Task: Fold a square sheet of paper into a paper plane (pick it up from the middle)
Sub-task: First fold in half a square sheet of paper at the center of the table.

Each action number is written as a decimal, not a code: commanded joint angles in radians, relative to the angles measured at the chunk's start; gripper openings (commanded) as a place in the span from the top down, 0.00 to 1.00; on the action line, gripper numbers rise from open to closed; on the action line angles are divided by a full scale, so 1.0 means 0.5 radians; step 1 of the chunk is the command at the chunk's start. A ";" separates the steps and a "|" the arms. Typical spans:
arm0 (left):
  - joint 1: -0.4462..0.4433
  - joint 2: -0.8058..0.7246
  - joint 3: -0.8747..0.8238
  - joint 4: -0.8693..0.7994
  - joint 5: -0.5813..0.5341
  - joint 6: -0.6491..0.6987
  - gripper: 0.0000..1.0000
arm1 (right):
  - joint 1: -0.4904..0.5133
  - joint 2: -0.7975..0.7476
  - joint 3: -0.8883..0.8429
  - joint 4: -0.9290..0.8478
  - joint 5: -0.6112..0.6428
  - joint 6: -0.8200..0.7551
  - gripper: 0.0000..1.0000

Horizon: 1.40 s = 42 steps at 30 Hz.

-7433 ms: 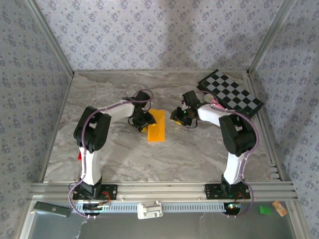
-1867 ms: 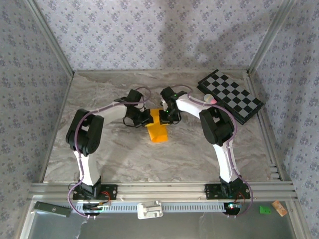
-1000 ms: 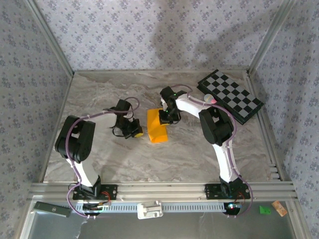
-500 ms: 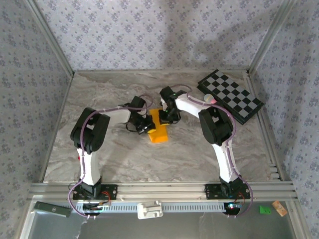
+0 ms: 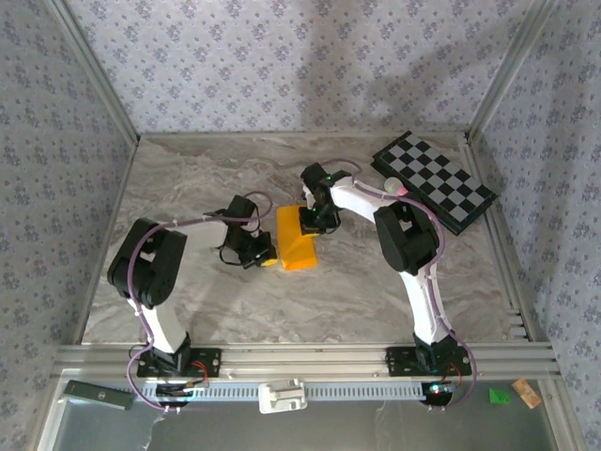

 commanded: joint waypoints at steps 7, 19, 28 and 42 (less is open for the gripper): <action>-0.084 0.013 0.213 0.096 0.064 -0.133 0.99 | -0.042 0.297 -0.167 -0.259 0.470 -0.017 0.89; -0.121 0.251 0.216 -0.056 0.093 0.009 1.00 | -0.037 0.296 -0.167 -0.249 0.456 0.002 0.89; -0.124 0.082 -0.183 -0.139 -0.040 0.095 1.00 | -0.040 0.323 -0.161 -0.261 0.470 -0.005 0.89; -0.139 -0.187 -0.030 0.093 -0.091 -0.040 1.00 | -0.040 0.309 -0.155 -0.262 0.480 -0.002 0.89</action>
